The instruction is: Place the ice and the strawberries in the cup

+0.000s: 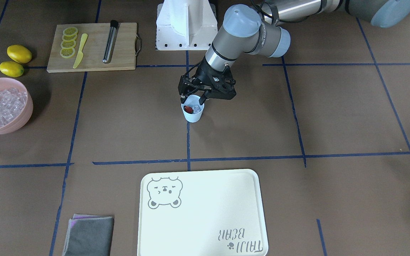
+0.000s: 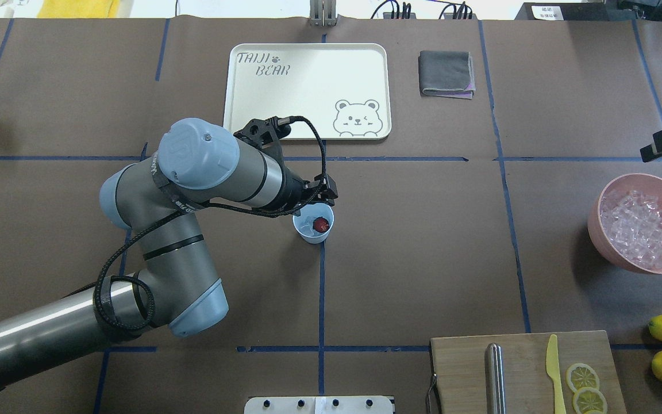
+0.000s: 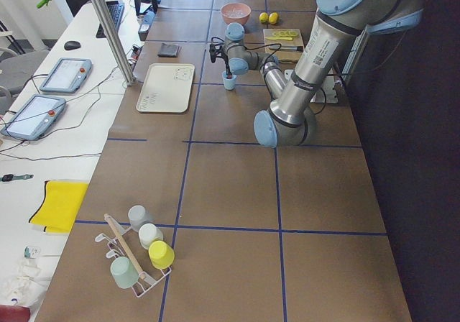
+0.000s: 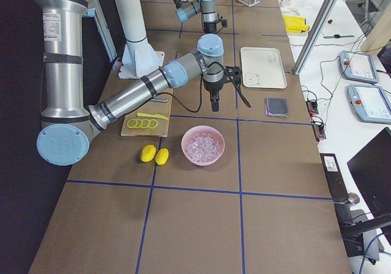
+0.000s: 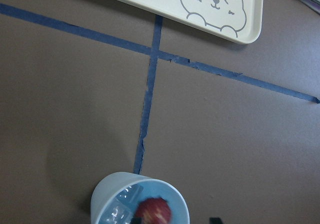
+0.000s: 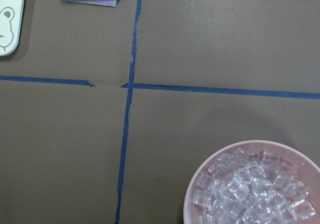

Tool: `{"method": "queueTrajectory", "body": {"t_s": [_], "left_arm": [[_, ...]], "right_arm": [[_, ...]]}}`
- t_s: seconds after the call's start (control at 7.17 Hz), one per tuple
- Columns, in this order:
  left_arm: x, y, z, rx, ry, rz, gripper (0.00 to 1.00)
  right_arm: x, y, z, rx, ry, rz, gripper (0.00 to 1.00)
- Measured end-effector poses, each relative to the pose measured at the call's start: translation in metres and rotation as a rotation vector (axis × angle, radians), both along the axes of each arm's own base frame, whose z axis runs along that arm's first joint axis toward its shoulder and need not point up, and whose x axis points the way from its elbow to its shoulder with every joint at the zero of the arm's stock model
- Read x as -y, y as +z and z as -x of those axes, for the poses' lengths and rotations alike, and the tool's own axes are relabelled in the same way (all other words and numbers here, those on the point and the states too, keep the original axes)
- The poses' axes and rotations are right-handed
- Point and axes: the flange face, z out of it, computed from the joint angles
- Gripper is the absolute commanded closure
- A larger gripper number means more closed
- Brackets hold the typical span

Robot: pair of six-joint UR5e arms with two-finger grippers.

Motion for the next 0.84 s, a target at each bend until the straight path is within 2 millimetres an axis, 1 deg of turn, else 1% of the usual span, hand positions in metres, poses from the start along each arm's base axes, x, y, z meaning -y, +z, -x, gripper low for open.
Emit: {"method": "queueTrajectory", "body": {"t_s": [0.14,0.28,0.42,0.56,0.7,0.84], "left_arm": [[0.000,0.001,0.002,0.001,-0.002,0.000,0.19],[0.000,0.008,0.009,0.005,-0.007,0.001,0.19],[0.001,0.029,0.030,0.024,-0.008,-0.015,0.19],[0.006,0.056,0.059,0.060,0.007,-0.055,0.20],[0.017,0.093,0.099,0.110,0.039,-0.099,0.20],[0.032,0.136,0.153,0.159,0.077,-0.137,0.20]], "right_arm": [[0.000,0.000,0.000,0.000,0.000,0.000,0.00],[0.000,0.000,-0.003,-0.001,0.005,0.000,0.00],[0.001,0.002,-0.009,-0.005,0.014,0.001,0.00],[0.003,0.009,-0.018,-0.015,0.015,-0.004,0.00],[0.008,0.023,-0.031,-0.032,0.006,-0.022,0.00],[0.016,0.042,-0.049,-0.055,-0.006,-0.044,0.00]]}}
